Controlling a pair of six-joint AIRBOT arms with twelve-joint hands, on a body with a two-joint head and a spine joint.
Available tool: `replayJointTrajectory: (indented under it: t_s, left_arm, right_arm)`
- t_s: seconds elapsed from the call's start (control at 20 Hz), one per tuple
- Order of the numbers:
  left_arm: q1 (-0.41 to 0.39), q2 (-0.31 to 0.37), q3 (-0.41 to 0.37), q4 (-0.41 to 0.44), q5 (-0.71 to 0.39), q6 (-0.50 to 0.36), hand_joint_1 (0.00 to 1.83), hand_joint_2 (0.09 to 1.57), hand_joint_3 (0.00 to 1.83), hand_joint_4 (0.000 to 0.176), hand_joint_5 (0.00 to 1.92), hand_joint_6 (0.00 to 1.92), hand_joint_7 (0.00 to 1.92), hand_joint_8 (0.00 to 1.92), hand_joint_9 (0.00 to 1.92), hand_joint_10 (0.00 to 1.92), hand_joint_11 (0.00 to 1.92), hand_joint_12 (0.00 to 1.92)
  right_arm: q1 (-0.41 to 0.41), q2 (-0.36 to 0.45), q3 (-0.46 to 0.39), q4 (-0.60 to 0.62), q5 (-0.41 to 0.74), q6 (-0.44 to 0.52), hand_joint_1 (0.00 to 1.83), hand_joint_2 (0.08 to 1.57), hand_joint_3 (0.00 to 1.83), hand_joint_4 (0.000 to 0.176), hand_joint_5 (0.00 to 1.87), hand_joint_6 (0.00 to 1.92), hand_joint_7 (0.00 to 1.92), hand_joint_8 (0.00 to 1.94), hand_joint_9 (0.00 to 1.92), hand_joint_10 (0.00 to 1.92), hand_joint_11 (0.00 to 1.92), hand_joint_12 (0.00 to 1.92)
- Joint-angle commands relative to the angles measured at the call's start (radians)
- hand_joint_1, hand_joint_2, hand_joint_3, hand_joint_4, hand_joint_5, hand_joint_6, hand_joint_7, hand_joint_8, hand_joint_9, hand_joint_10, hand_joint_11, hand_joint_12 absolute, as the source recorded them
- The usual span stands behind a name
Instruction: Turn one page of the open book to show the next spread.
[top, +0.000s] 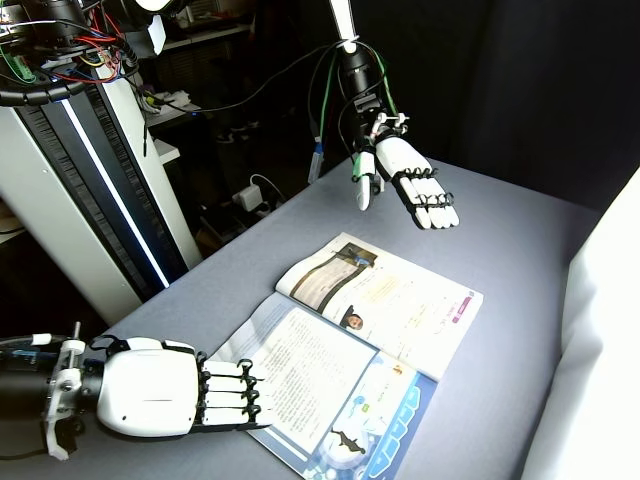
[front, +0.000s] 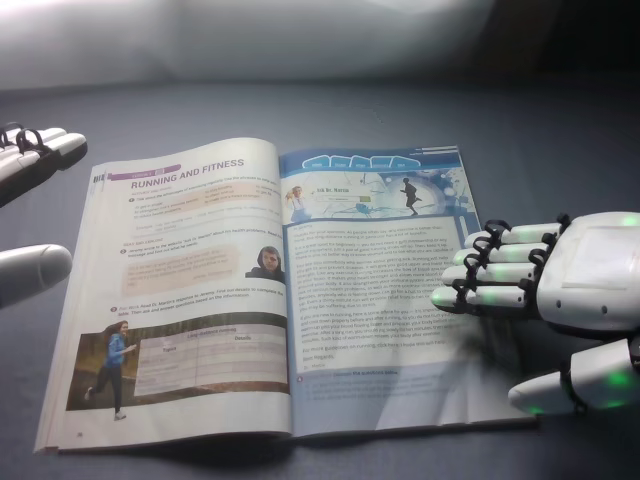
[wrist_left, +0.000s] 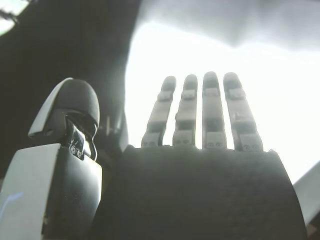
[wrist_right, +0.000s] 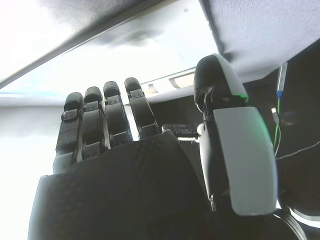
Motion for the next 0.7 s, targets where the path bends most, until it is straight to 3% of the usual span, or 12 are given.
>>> replayJointTrajectory:
  t_s: [0.0, 0.65]
  left_arm:
    - [-0.001, 0.009, -0.002, -0.031, -0.128, 0.0, 0.0, 1.33, 0.0, 0.0, 0.0, 0.0, 0.0, 0.0, 0.0, 0.0, 0.0, 0.0]
    - [0.048, 0.015, -0.018, -0.066, -0.158, 0.002, 0.0, 1.34, 0.0, 0.0, 0.0, 0.0, 0.0, 0.0, 0.0, 0.0, 0.0, 0.0]
  right_arm:
    - [0.006, -0.001, 0.006, 0.01, 0.053, 0.006, 0.0, 1.22, 0.0, 0.0, 0.0, 0.0, 0.0, 0.0, 0.0, 0.0, 0.0, 0.0]
    - [0.01, -0.144, 0.093, 0.003, 0.088, 0.031, 0.0, 1.11, 0.0, 0.0, 0.0, 0.0, 0.0, 0.0, 0.0, 0.0, 0.0, 0.0]
